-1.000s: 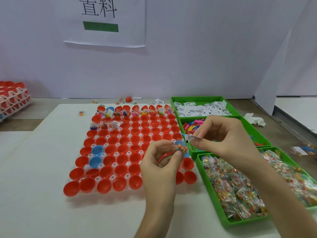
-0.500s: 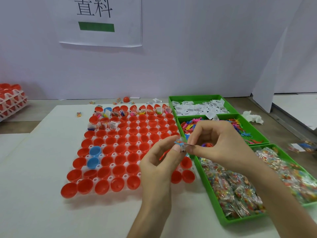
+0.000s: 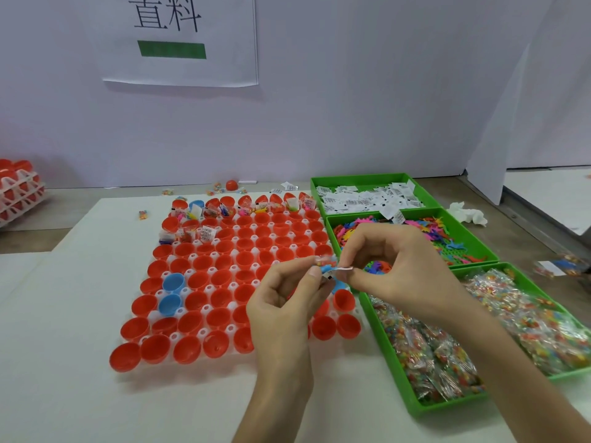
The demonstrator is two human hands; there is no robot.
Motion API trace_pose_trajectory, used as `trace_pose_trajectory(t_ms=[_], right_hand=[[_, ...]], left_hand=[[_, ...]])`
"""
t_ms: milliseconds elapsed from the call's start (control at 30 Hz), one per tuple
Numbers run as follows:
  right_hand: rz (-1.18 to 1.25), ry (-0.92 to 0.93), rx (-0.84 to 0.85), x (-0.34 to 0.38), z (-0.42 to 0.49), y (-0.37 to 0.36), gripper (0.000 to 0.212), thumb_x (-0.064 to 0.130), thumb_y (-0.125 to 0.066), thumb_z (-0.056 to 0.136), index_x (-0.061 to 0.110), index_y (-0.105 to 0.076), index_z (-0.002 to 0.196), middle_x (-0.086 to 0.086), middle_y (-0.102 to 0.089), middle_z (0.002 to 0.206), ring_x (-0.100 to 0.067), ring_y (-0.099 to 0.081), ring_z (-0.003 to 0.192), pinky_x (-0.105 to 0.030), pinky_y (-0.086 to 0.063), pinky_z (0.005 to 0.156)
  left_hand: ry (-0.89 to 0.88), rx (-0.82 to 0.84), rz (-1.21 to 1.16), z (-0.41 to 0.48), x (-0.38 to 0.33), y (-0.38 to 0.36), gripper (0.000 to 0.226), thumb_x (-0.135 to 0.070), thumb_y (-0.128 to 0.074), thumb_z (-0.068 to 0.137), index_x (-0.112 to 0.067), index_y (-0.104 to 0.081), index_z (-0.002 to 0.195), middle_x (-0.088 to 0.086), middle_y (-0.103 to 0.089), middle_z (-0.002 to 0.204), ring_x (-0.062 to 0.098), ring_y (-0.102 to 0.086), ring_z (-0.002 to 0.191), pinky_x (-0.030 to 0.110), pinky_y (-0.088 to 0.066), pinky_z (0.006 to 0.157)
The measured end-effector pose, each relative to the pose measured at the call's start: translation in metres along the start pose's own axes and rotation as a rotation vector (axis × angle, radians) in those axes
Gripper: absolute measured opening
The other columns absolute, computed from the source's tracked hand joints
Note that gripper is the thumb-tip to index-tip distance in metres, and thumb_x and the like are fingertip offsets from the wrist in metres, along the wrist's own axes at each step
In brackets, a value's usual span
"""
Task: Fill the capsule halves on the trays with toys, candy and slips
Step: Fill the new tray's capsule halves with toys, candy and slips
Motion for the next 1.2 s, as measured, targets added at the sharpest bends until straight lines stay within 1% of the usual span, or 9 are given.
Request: trace_pose_trajectory(t_ms=[233,300,400,500,600,767,900,1100,1200], right_hand=[[0.088,-0.052,-0.026,0.002,0.002,-0.001,0.014,-0.001,-0.078,0.081,0.009,-0.069,0.081,-0.004,-0.072,0.079,-0.019,-0.071,0.076,-0.029,-0.058,0.074],[0.16,-0.126,0.031,0.003,0.001,0.002,0.014,0.002,-0.079,0.081,0.012,-0.069,0.079,-0.005,-0.072,0.078,-0.023,-0.073,0.077,-0.027,-0.059,0.074],[0.258,-0.253,0.158,0.005,0.0,-0.002,0.015,0.009,-0.082,0.079,0.016,-0.07,0.076,-0.011,-0.074,0.081,-0.028,-0.073,0.08,-0.031,-0.06,0.076],[0.319,-0.305,0.131,0.003,-0.001,-0.011,0.016,0.018,-0.085,0.074,0.02,-0.069,0.07,-0.007,-0.072,0.074,-0.017,-0.068,0.07,-0.023,-0.056,0.068],[0.338,-0.324,0.084,0.0,0.0,-0.015,0.02,0.014,-0.084,0.076,0.018,-0.067,0.067,-0.002,-0.068,0.069,-0.011,-0.064,0.066,-0.019,-0.051,0.065],[0.324,-0.336,0.058,-0.003,0.0,-0.016,0.024,0.007,-0.081,0.079,0.018,-0.065,0.066,-0.012,-0.066,0.069,-0.013,-0.062,0.065,-0.02,-0.051,0.064],[0.355,-0.347,0.041,-0.006,0.0,-0.018,0.028,0.0,-0.074,0.082,0.019,-0.064,0.065,-0.007,-0.064,0.066,-0.012,-0.06,0.062,-0.019,-0.049,0.061],[0.42,-0.358,0.092,-0.004,0.0,-0.019,0.02,0.012,-0.076,0.073,0.018,-0.06,0.064,-0.008,-0.06,0.069,-0.012,-0.059,0.062,-0.019,-0.048,0.061],[0.476,-0.358,0.103,-0.003,0.0,-0.02,0.021,0.015,-0.076,0.07,0.019,-0.057,0.063,-0.007,-0.057,0.069,-0.013,-0.057,0.062,-0.02,-0.047,0.061]], left_hand=[[-0.01,-0.093,-0.022,0.001,0.0,0.001,0.02,0.001,-0.068,0.086,-0.013,-0.078,0.077,0.015,-0.077,0.09,0.028,-0.076,0.087,0.025,-0.06,0.072],[-0.016,-0.129,-0.044,0.002,0.0,0.002,0.019,0.0,-0.068,0.085,-0.014,-0.078,0.076,0.014,-0.077,0.088,0.026,-0.076,0.085,0.022,-0.059,0.07],[-0.046,-0.139,-0.052,0.002,-0.001,0.002,0.014,-0.005,-0.071,0.08,-0.016,-0.079,0.075,0.01,-0.077,0.084,0.02,-0.076,0.081,0.02,-0.058,0.067],[-0.086,-0.099,-0.025,0.001,-0.001,0.002,0.012,-0.006,-0.072,0.079,-0.016,-0.079,0.078,0.011,-0.077,0.087,0.022,-0.075,0.084,0.021,-0.058,0.069],[-0.117,-0.062,0.008,0.002,0.0,0.002,0.018,0.002,-0.07,0.084,-0.013,-0.078,0.081,0.014,-0.077,0.092,0.028,-0.075,0.091,0.025,-0.059,0.074],[-0.148,-0.023,0.025,0.003,0.001,0.002,0.027,0.008,-0.066,0.086,-0.015,-0.078,0.078,0.014,-0.077,0.093,0.03,-0.074,0.093,0.026,-0.059,0.075],[-0.163,0.014,0.029,0.001,0.001,0.002,0.027,0.01,-0.063,0.088,-0.012,-0.076,0.08,0.015,-0.077,0.094,0.03,-0.074,0.095,0.027,-0.059,0.076],[-0.175,-0.032,0.054,0.001,0.002,0.001,0.028,0.01,-0.064,0.088,-0.013,-0.076,0.079,0.015,-0.077,0.089,0.03,-0.075,0.088,0.027,-0.059,0.074],[-0.163,-0.043,0.042,0.001,0.002,0.001,0.027,0.009,-0.065,0.087,-0.014,-0.076,0.077,0.015,-0.076,0.088,0.029,-0.074,0.086,0.027,-0.059,0.073]])
Point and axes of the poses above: each hand's wrist, its own z-axis towards the middle knuckle, its own y-axis out of the back of the hand, x = y × z, the point moved 1 cm from there along z, towards the middle knuckle
